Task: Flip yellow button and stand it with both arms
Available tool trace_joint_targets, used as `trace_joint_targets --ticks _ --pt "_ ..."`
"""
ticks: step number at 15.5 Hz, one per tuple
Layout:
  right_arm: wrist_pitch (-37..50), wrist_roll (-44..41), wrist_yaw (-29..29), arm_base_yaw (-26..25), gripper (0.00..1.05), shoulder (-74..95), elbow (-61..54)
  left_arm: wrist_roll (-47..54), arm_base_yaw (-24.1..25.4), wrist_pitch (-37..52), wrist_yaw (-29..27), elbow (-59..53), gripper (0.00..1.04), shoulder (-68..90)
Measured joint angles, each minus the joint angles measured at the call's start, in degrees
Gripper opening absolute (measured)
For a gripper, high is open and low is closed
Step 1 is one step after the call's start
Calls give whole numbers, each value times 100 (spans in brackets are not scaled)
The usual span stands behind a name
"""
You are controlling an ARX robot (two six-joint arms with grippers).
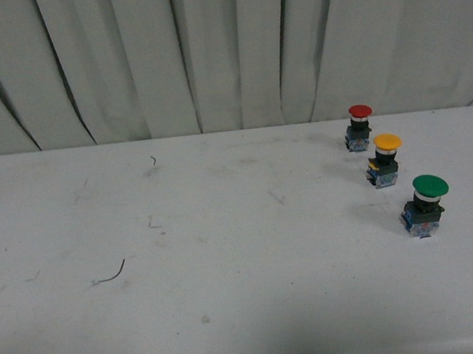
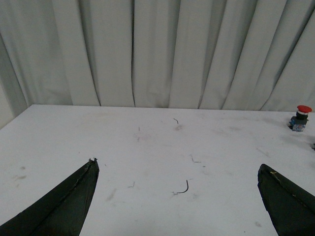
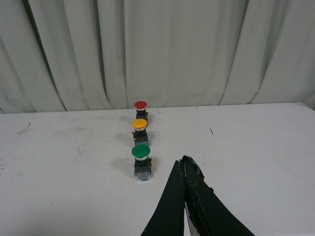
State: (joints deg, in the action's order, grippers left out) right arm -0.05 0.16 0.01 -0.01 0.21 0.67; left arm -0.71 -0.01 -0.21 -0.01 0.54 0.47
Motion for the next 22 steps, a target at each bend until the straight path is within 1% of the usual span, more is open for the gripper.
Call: trace_joint_targets --ticks 3,4,5,6,8,9,11,22 --pt "-13 0 0 0 2 0 0 0 0 2 0 0 98 0" --pt "-13 -2 0 0 24 0 0 0 0 2 0 0 98 0" --pt "-13 -2 0 0 57 0 0 0 0 2 0 0 98 0" --pt "-13 -2 0 0 70 0 0 0 0 2 0 0 98 0" --pt "-13 -2 0 0 86 0 0 0 0 2 0 0 98 0" --pt "-13 0 0 0 99 0 0 0 0 2 0 0 98 0" --pt "-13 -2 0 0 97 0 0 0 0 2 0 0 98 0" --pt "-13 -2 0 0 98 0 0 0 0 2 0 0 98 0"
